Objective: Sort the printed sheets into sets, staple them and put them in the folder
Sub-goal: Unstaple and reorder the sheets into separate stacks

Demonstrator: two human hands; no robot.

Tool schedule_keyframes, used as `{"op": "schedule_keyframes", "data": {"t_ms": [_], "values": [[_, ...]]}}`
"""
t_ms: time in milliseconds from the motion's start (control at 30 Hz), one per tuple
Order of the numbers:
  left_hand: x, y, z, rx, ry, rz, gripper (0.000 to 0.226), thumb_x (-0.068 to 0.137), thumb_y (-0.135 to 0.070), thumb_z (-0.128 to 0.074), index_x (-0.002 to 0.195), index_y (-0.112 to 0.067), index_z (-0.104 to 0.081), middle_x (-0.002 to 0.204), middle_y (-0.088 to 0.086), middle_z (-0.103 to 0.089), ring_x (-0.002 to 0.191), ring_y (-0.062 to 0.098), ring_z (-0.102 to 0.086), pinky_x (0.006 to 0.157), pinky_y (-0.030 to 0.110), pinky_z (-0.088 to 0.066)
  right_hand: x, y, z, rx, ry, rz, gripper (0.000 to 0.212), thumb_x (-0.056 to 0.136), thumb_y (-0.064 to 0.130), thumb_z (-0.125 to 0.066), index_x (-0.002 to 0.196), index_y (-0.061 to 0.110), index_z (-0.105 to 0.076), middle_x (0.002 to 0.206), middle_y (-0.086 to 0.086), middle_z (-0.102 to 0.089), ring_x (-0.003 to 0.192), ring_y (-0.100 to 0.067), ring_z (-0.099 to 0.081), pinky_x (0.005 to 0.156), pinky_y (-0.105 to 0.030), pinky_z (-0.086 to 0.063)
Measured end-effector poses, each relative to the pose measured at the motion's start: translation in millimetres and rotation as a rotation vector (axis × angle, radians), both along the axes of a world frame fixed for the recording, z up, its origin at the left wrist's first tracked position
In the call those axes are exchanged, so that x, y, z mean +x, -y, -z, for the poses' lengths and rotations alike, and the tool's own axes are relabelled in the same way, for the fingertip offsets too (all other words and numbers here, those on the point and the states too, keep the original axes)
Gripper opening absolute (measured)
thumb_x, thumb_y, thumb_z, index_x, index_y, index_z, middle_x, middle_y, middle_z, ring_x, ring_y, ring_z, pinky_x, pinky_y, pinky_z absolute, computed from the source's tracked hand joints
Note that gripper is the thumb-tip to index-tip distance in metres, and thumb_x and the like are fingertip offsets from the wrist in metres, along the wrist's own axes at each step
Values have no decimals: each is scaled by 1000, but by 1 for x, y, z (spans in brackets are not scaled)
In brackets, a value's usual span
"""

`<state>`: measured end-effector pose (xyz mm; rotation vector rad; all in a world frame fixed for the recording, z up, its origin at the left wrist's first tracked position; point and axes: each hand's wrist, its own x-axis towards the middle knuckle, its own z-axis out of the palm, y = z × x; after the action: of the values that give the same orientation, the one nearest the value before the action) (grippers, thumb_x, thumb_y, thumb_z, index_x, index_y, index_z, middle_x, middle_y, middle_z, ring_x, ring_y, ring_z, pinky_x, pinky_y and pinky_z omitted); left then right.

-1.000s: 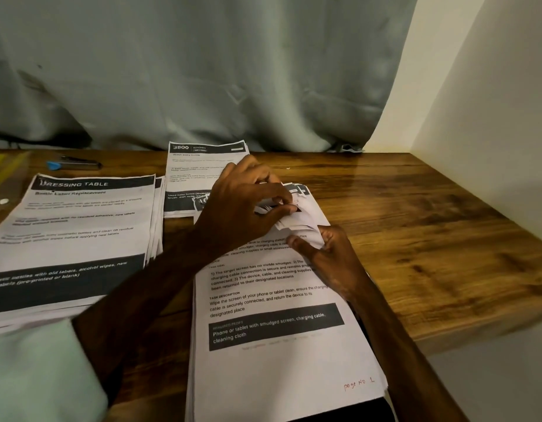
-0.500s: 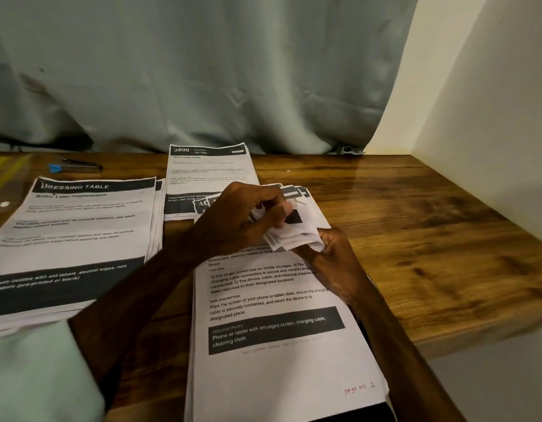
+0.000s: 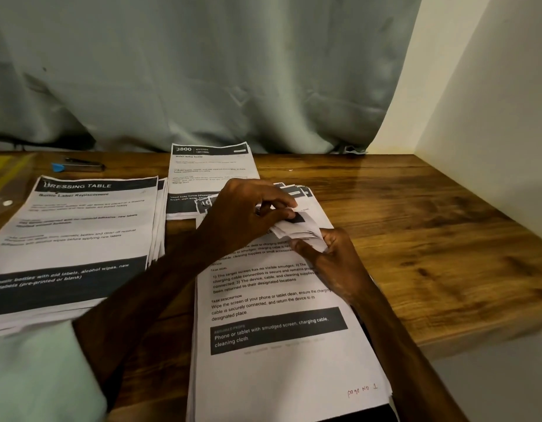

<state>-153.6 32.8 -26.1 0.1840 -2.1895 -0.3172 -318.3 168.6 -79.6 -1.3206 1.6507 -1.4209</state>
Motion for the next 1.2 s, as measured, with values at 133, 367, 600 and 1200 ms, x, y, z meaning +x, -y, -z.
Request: {"op": "schedule_keyframes", "data": {"t_ms": [133,367,600,1200], "values": [[-1,0,1,14,-14,18,23,87,-22,-78,106,-10,-77,97,-3,-78,87,3,-70,74,18,-53,2,-1,-2,-20,-36,4,28,90,27,-73,117,17,-73,110,5,-76,101,-15,-73,84,-46,-62],[-3,2,5,-86,-8,-42,29,97,-37,-62,104,-14,-77,100,-2,-76,84,9,-68,73,21,-55,2,-2,-4,-16,13,-18,22,93,25,-71,114,16,-72,111,0,-76,100,-21,-74,81,-48,-62],[-3,-5,2,-164,-3,-113,28,98,-45,-60,97,-20,-72,93,-9,-70,84,-3,-48,62,15,-40,3,-3,-4,17,32,-8,22,95,22,-69,115,12,-70,110,-3,-75,95,-23,-75,75,-42,-64],[26,32,-26,1091,-194,57,76,78,-61,-79,137,-20,-55,133,2,-67,121,23,-65,106,47,-50,1,-13,-110,-158,294,270,18,95,23,-69,106,9,-69,94,-9,-78,82,-29,-77,70,-41,-64]]}}
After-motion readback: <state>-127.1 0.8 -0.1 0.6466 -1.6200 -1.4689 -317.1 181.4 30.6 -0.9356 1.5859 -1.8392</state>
